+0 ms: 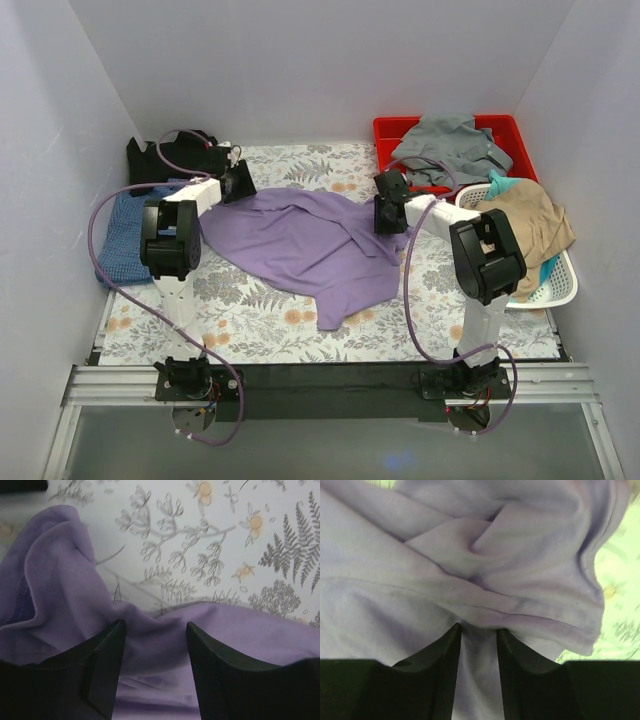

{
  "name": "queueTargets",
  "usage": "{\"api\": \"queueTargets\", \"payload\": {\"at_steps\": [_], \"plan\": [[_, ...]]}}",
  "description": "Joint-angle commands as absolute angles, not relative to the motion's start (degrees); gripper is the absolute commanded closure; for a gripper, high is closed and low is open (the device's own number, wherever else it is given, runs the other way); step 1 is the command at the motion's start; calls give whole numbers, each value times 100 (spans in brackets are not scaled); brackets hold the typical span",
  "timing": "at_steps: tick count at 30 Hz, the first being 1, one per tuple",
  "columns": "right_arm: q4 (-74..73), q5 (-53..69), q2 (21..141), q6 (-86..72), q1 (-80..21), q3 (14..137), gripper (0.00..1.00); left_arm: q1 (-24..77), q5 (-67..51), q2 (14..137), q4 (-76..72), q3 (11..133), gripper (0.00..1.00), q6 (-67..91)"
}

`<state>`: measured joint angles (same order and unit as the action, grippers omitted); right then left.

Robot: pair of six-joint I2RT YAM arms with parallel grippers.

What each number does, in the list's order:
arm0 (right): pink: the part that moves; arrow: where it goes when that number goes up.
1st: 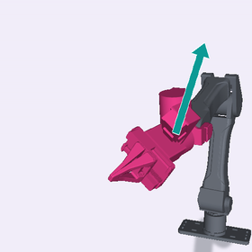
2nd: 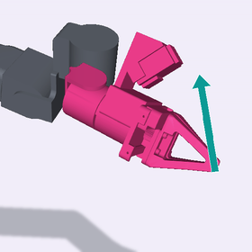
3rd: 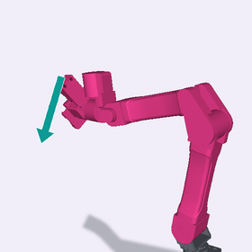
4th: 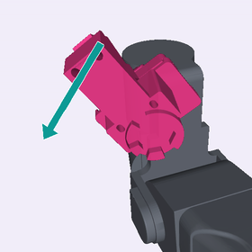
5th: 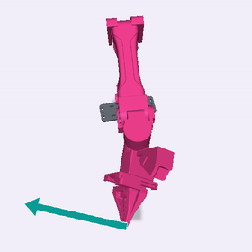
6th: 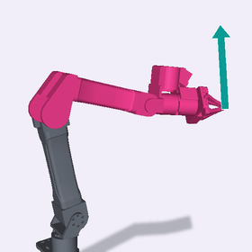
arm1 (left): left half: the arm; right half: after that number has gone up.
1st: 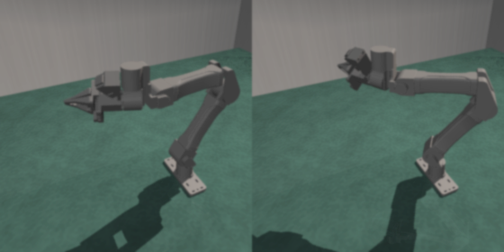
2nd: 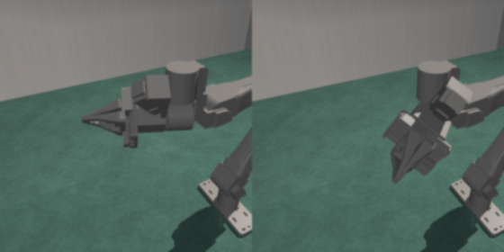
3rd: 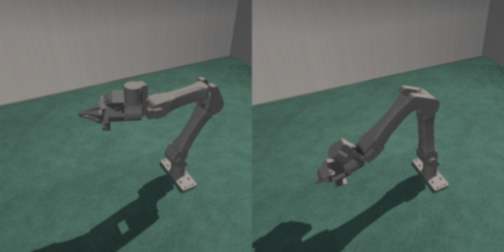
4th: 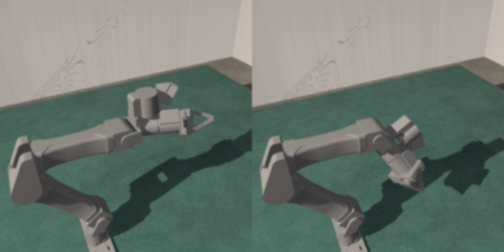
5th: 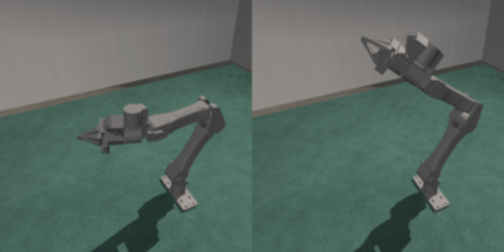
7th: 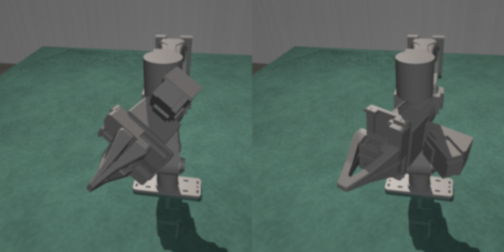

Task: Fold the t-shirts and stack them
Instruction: Flatten the tshirt out

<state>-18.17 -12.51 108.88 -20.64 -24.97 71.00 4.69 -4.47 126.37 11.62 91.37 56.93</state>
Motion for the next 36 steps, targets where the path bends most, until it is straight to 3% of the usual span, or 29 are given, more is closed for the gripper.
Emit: {"api": "queueTargets", "payload": {"at_steps": [1, 9, 16, 20, 27, 31, 36], "plan": [[-2188, -1670, 11197, -1925, -2303, 7681, 59, 475, -70, 11998, 2100, 8327, 50, 6187], [-2505, -1914, 11207, -1301, -1995, 7893, 59, 483, 9, 10358, 2777, 6708, 51, 6495], [-2566, -2162, 10425, -1046, -1872, 7059, 59, 510, -448, 8853, 3199, 5415, 53, 6627], [-2584, -2198, 9836, -1063, -1828, 6470, 59, 519, -299, 7930, 3375, 5299, 52, 6583], [-1900, -1066, 8790, -888, -1828, 6319, 56, 519, 11, 8348, 3147, 6301, 49, 6188], [-1740, -345, 9280, -870, -1828, 6801, 56, 519, -1015, 8789, 3112, 6724, 50, 6249], [-1460, 158, 10045, -923, -1828, 7128, 56, 589, -1801, 8833, 2830, 6251, 55, 6416]]}}
